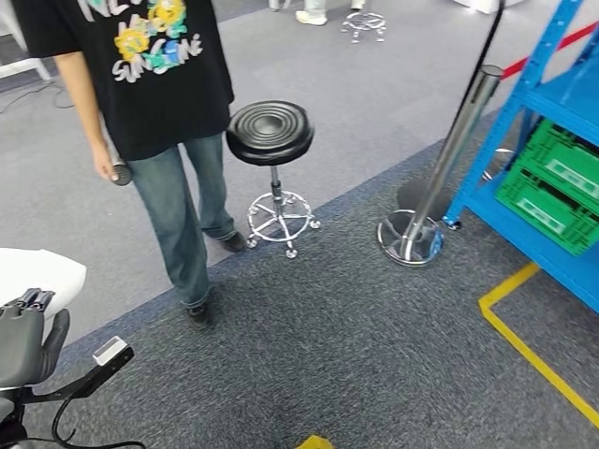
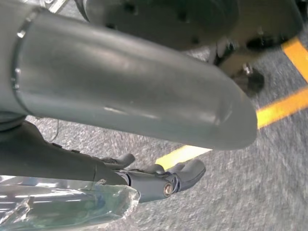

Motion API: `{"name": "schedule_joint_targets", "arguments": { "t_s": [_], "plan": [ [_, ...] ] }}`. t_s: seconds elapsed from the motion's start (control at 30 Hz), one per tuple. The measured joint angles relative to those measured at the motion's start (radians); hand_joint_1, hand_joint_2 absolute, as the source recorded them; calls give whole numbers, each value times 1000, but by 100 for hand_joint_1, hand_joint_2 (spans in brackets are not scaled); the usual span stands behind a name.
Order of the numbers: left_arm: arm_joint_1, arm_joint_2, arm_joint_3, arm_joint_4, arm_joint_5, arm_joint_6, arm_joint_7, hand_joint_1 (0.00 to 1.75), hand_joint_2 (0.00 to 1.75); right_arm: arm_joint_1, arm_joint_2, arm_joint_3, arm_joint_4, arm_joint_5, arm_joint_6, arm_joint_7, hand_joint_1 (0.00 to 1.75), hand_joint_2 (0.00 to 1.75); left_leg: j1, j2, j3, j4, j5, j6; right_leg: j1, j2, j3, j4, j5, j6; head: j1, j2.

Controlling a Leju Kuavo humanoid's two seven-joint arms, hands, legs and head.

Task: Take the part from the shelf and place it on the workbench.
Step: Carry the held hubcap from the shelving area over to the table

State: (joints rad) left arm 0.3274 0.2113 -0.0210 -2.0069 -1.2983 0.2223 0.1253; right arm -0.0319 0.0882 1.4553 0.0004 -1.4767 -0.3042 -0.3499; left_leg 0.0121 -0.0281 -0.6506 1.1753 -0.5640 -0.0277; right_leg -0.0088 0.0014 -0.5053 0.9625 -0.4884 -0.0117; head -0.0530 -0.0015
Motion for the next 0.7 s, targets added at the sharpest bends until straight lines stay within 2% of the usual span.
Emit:
{"name": "schedule_joint_targets", "arguments": {
  "t_s": [0.03, 0.07, 0.1, 0.13, 0.2, 0.23, 0.27, 0.3, 0.37, 0.4, 0.43, 0.5, 0.53, 0.57, 0.6, 0.63, 0.67, 0.7],
  "plan": [
    [0, 0, 0, 1, 0, 0, 0, 175, 175, 2, 0, 0, 0, 0, 0, 0, 0, 0, 3, 11, -28, 59, -24, -6, 0, -16, -3, 0, -1, 0, 0, 0],
    [2, 0, 0, 2, 0, 0, 0, 175, 175, 3, 0, 0, 0, 0, 1, 0, 0, 0, 8, 17, -43, 90, -31, -11, 0, -31, -6, 0, -3, 1, 0, 0],
    [3, 0, 0, 4, 0, -1, 0, 175, 175, 3, 0, 0, 0, 0, 1, 0, 0, 0, 13, 21, -37, 84, -19, -16, 0, -46, -8, 0, -5, 3, 0, 0],
    [3, 0, 0, 4, 0, -1, 0, 175, 175, 2, 0, 0, 0, 0, 1, 0, 0, 0, 18, 29, -10, 39, 7, -22, -1, -60, -7, 1, -7, 7, 0, 0],
    [2, 0, 0, 5, 0, 0, 0, 175, 175, 1, 0, 0, 1, 0, 1, 0, 0, 0, 28, 73, 74, -97, 58, -31, 0, -84, -3, 6, -14, 19, -1, 0],
    [1, 0, 0, 6, 0, 0, 0, 175, 175, 1, 0, 0, 1, 0, 1, 0, 0, 0, 29, 92, 103, -145, 71, -28, 1, -95, 0, 10, -19, 28, 3, 0],
    [0, 0, 0, 6, 0, 0, 0, 175, 175, 1, 0, 0, 2, 0, 1, 0, 0, 0, 28, 103, 118, -170, 74, -21, 1, -104, 6, 11, -24, 37, 7, 0],
    [1, 0, 0, 6, 0, 0, 0, 175, 175, 0, -1, 0, 2, 0, 1, 0, 0, 0, 24, 102, 119, -174, 73, -10, 1, -114, 11, 10, -27, 46, 10, 0],
    [3, 0, 1, 7, 1, 0, 0, 175, 175, -3, 2, 0, 2, 0, 1, 0, 0, 0, 18, 76, 116, -175, 76, 13, -7, -127, 25, 8, -32, 60, 13, 0],
    [4, 0, 2, 7, 1, 0, 0, 175, 175, -5, 3, 0, 2, 0, 1, 0, 0, 0, 16, 64, 115, -176, 79, 21, -11, -113, 22, 21, -45, 65, 12, 0],
    [3, 0, 2, 7, 1, 1, 0, 175, 175, -6, 4, 0, 2, 0, 1, 0, 0, 0, 15, 53, 114, -178, 83, 29, -12, -88, 7, 57, -70, 66, 13, 0],
    [1, -2, 2, 8, 2, 2, -1, 175, 175, -3, 5, 0, 2, 0, 1, 0, 0, 0, 9, 31, 109, -178, 86, 39, -11, -29, -63, 193, -142, 62, 16, 0],
    [0, -2, 2, 9, 2, 2, -2, 175, 175, -1, 5, 0, 2, 0, 1, 1, 0, 0, 4, 18, 107, -178, 87, 43, -7, -15, -103, 265, -168, 57, 16, 0],
    [0, -3, 2, 9, 2, 2, -2, 175, 175, 1, 5, 0, 2, 0, 2, 2, 0, 0, -2, 4, 106, -178, 87, 46, -3, -7, -132, 311, -175, 51, 16, 0],
    [1, -3, 2, 10, 2, 2, -3, 175, 175, 2, 5, 0, 2, 0, 2, 2, 0, 0, -7, -11, 107, -178, 86, 48, 3, -2, -144, 317, -159, 42, 16, 0],
    [1, -3, 2, 11, 2, 2, -3, 175, 175, 3, 5, 0, 2, 0, 2, 3, 0, 0, -12, -26, 109, -178, 85, 50, 10, 5, -136, 281, -122, 31, 16, 0],
    [1, -3, 2, 11, 2, 2, -3, 175, 175, 2, 5, 0, 2, 0, 1, 3, 0, 0, -14, -41, 112, -177, 84, 52, 18, 21, -112, 212, -74, 20, 16, 0],
    [0, -3, 2, 12, 2, 2, -3, 175, 175, 2, 4, 0, 2, 0, 1, 3, 0, 0, -15, -54, 114, -177, 83, 52, 23, 50, -83, 140, -34, 7, 15, 0]
  ]
}}
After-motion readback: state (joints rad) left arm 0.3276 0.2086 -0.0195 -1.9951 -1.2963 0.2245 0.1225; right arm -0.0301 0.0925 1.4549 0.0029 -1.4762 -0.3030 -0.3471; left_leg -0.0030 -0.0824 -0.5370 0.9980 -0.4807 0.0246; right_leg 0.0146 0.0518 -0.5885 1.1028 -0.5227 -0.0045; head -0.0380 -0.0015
